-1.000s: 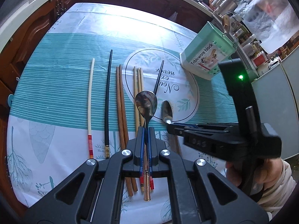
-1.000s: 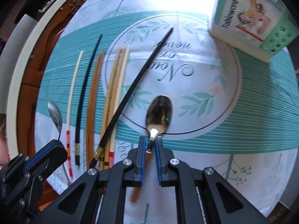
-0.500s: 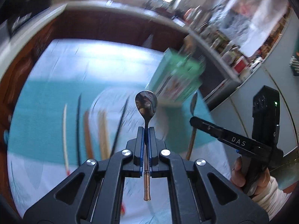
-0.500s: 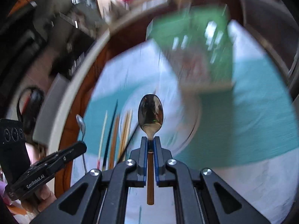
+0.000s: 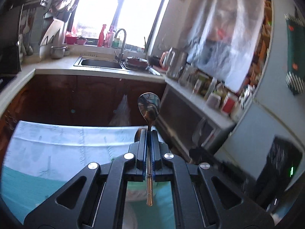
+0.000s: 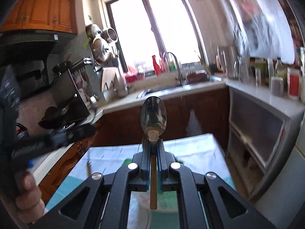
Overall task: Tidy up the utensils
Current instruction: 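Carry the spoon in the left tool to the green holder while the right tool carries its spoon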
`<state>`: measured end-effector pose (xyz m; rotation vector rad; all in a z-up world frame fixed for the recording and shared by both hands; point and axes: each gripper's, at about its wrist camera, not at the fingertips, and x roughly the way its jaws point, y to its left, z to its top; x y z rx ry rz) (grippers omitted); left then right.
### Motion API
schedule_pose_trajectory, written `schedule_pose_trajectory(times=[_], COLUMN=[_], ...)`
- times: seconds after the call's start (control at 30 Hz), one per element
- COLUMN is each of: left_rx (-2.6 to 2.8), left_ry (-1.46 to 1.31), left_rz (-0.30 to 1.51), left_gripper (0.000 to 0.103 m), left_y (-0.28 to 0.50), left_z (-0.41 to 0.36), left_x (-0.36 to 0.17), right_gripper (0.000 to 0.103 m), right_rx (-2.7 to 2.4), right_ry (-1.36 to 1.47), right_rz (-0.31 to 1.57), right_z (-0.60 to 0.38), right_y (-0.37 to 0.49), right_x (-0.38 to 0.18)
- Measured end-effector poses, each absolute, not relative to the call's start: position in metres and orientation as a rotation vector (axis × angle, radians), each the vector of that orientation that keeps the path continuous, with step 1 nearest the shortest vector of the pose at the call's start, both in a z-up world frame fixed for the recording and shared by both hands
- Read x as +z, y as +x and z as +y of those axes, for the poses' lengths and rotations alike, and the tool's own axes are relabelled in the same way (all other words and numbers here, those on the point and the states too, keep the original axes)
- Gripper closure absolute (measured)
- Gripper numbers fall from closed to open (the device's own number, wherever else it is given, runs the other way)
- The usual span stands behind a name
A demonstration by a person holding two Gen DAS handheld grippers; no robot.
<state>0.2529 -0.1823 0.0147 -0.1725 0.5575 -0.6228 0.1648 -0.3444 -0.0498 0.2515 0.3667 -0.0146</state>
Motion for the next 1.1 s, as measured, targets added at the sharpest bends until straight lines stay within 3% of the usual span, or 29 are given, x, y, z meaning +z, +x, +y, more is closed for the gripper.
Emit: schedule_pose_trajectory(times=[0.27, 0.93, 1.0, 1.07, 1.1], left_rx=[-0.595, -0.636, -0.645, -0.645, -0.649], left_ry=[-0.272, -0.185, -0.173, -0.159, -0.151], left_rz=[0.557, 0.58, 0.589, 0.589, 0.594], left_gripper=[0.102, 0.101, 0.101, 0.101, 0.101], left_y=[0.314, 0.323, 0.317, 0.312, 0.307], left_z=[-0.212, -0.253, -0.249, -0.247, -0.247], left_x=[-0.018, -0.092, -0.094, -0.093, -0.093], right_gripper=[0.097, 0.096, 0.093, 0.08, 0.078], right_rx=[-0.053, 0.016, 0.03, 0.032, 0.029], right_ry=[0.154, 0.104, 0.117, 0.126, 0.131], right_rz=[0.216, 0.342, 0.355, 0.364, 0.361], right_z=[-0.352, -0.353, -0.354, -0.354, -0.355], right_y=[0.176, 0.195, 0.194, 0.191, 0.189], right_x=[-0.063, -0.119, -0.12, -0.119, -0.119])
